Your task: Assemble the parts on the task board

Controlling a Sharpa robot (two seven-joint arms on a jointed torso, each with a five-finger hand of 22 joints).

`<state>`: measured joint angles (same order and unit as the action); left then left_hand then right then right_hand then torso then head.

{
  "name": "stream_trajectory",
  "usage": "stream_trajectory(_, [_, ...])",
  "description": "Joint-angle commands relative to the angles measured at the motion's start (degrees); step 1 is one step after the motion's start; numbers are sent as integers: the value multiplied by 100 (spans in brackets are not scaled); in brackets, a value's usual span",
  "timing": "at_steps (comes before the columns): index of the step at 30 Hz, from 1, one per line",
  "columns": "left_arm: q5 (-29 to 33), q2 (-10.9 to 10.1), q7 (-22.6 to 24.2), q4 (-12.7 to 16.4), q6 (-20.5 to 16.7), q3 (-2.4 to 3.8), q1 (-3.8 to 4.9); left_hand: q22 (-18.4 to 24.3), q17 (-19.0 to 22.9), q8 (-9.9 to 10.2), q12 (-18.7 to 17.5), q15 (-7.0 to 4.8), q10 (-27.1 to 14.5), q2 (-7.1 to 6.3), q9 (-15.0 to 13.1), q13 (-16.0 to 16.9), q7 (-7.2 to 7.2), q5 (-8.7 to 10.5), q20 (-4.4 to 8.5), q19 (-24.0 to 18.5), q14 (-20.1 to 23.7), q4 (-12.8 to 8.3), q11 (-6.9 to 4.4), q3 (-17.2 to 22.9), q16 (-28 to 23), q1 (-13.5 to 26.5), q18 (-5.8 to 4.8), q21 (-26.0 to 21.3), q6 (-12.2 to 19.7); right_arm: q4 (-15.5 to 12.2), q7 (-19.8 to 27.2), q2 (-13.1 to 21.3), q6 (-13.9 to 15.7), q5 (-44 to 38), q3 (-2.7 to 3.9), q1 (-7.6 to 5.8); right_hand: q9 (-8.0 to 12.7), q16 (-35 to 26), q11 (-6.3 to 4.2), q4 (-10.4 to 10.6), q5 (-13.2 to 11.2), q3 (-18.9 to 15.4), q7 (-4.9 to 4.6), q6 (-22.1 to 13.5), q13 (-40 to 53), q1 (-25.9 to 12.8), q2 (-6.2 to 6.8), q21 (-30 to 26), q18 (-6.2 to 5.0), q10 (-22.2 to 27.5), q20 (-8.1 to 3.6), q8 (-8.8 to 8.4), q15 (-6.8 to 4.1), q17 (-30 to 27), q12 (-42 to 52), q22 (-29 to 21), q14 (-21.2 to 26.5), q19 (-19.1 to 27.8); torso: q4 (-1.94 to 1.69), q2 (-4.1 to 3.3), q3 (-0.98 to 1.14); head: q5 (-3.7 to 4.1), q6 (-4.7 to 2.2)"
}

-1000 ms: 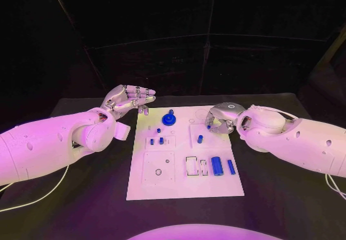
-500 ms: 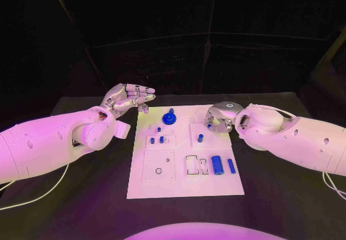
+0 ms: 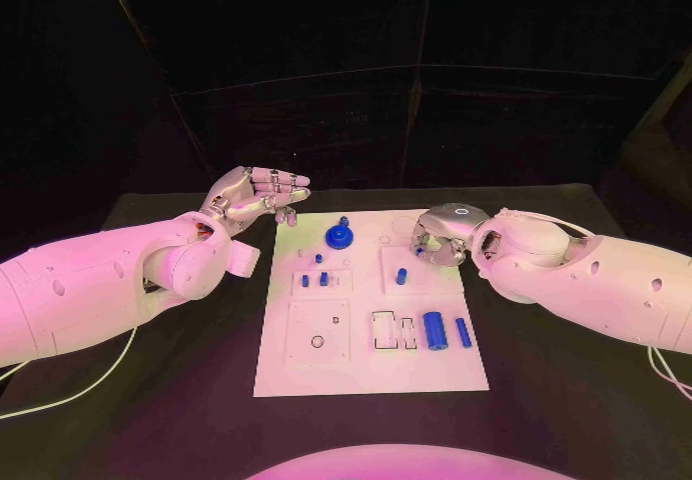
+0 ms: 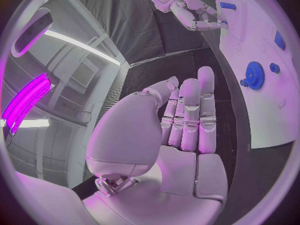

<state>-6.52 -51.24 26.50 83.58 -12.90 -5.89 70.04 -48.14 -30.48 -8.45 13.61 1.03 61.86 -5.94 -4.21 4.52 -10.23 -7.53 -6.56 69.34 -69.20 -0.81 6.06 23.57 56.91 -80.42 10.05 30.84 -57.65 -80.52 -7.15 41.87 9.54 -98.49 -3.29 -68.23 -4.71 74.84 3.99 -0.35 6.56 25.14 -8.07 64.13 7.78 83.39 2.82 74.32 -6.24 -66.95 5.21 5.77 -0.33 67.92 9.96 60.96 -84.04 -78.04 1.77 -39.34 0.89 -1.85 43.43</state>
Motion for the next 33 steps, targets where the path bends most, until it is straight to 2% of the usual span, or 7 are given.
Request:
stream_trajectory(1, [36,-6,8,-4,103,5,7,7,7,-35,35,-6,3,37,9,0,-18,-2,5,-53,47,-37,9,-5,-40,-42,43,-30,-29,-111,-87,68,309,-1,2,-8,2,19,5,-7,10,45,-10,39,2,30,-17,37,70,-37,7,1,-47,-1,-24,8,-239,-31,3,8,-1,-2,-1])
stream_trajectory(11, [36,-4,-15,-82,102,5,7,10,16,-25,36,3,-28,34,16,-5,-42,-4,4,-56,57,-54,27,-2,-41,-46,40,-33,1,-637,-92,436,732,120,25,-21,7,27,16,-101,20,146,-24,37,-18,11,58,57,74,-49,10,-24,-40,-9,-60,36,-237,-35,-3,13,-6,12,-29])
stream_trajectory(20, [36,2,-18,-125,104,5,8,11,19,-22,37,8,-41,31,18,-7,-50,-3,1,-58,61,-57,34,-5,-41,-41,38,-35,13,-1229,-4,616,1019,298,167,-29,10,40,24,-153,39,198,-34,36,-28,2,101,73,77,-54,12,-37,-35,-1,-78,57,-239,-40,-4,8,-7,-36,-50])
stream_trajectory(25, [36,23,-20,-129,113,5,8,12,21,-20,38,12,-47,30,19,-8,-55,-3,-1,-60,64,-56,38,-7,-41,-36,37,-36,20,-1599,76,472,1069,388,188,-28,11,43,28,-172,50,220,-38,37,-32,-2,112,78,78,-57,13,-42,-33,-2,-84,65,-239,-41,-2,-8,-3,-116,-34])
stream_trajectory(29, [36,53,-31,-134,123,5,8,13,23,-19,40,15,-53,29,20,-9,-58,-2,-3,-61,66,-55,41,-9,-41,-31,36,-37,25,-1682,121,244,959,413,185,-26,12,38,32,-179,52,230,-43,36,-35,-15,122,77,77,-57,14,-46,-30,-12,-90,61,-237,-38,-3,-3,-11,-181,-17])
stream_trajectory(32, [36,80,-39,-133,134,6,9,13,23,-19,40,15,-53,29,20,-9,-58,-2,-3,-61,66,-55,41,-9,-41,-31,36,-37,25,-1700,155,26,822,422,157,-17,13,38,37,-177,44,236,-48,34,-38,-40,129,78,77,-55,17,-51,-26,-16,-97,61,-235,-36,-14,-9,-14,-223,3])
stream_trajectory(33, [36,89,-41,-134,136,6,9,13,23,-19,40,15,-53,29,20,-9,-58,-2,-3,-61,66,-55,41,-9,-41,-31,36,-37,25,-1701,168,-43,777,419,124,-12,14,38,39,-176,39,239,-49,33,-40,-49,130,80,77,-54,18,-53,-25,-17,-99,64,-235,-37,-9,-10,-12,-250,11])
